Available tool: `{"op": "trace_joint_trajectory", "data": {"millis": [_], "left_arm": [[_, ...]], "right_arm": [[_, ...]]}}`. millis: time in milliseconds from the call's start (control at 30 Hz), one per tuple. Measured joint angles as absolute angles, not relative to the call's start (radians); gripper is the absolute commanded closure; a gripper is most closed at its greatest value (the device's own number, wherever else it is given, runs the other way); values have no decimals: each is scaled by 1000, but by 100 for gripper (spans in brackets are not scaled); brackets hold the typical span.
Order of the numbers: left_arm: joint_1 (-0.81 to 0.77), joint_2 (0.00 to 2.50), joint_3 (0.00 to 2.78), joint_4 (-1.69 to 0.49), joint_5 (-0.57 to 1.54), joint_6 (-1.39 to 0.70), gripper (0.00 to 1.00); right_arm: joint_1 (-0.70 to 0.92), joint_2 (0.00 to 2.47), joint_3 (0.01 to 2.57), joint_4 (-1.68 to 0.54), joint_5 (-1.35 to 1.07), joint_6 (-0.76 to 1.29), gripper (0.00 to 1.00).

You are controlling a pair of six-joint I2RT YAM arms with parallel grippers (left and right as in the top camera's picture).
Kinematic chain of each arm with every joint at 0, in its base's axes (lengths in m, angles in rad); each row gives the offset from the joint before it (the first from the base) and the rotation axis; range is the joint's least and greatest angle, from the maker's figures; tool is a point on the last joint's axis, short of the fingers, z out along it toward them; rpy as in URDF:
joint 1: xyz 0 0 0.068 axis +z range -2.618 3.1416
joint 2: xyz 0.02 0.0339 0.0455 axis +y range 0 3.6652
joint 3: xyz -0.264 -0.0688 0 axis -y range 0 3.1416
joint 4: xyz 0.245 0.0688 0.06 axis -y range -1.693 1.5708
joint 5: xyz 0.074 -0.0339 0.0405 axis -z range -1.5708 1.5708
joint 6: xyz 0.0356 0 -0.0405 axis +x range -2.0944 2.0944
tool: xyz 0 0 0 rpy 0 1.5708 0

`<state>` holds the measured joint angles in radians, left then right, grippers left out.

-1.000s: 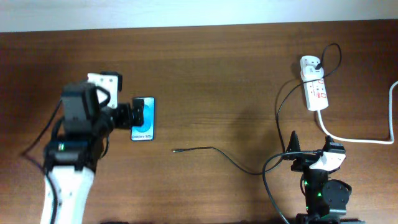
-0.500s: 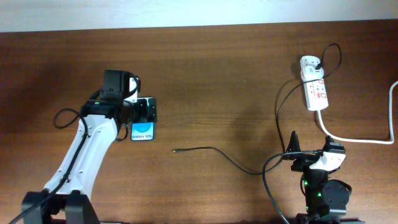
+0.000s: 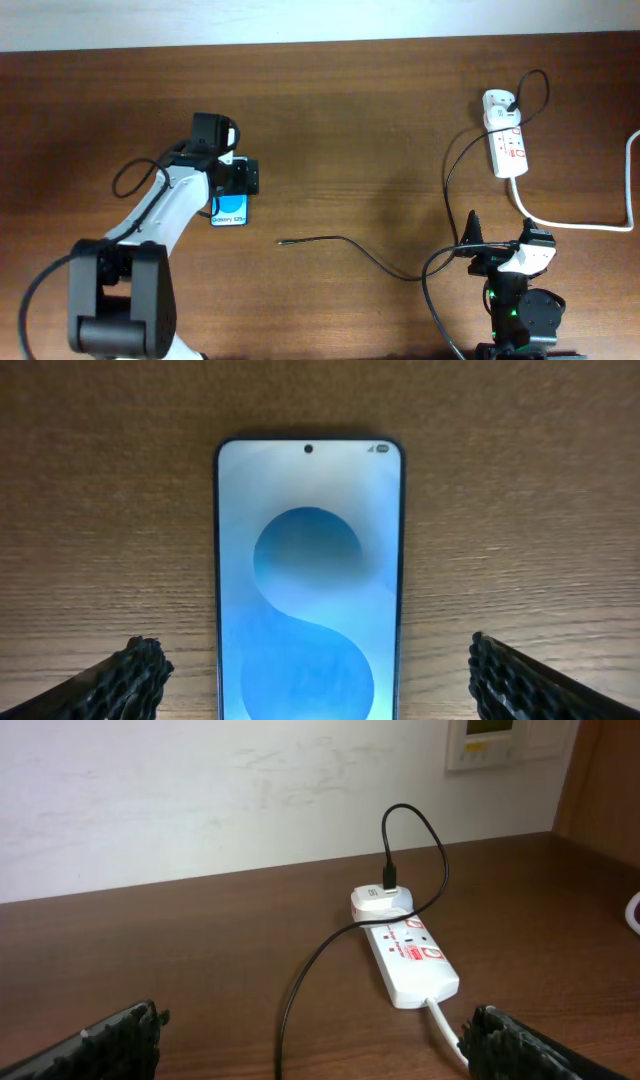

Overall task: Plug charger to phone and switch on socket
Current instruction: 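Lower the left gripper over the phone and close on its bottom edge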

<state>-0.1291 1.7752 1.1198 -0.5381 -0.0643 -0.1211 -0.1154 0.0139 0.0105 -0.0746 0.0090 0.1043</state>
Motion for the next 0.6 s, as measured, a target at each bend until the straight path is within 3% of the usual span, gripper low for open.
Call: {"op": "trace_joint_trajectory", "data": {"millis": [433, 600], "left_arm": [[-129, 1895, 1131, -549, -60, -125, 0], [-129, 1896, 1137, -573, -57, -128, 11]], "right_arm": [[-115, 14, 10, -75, 9, 104, 2], [-115, 14, 10, -75, 9, 104, 2]]}}
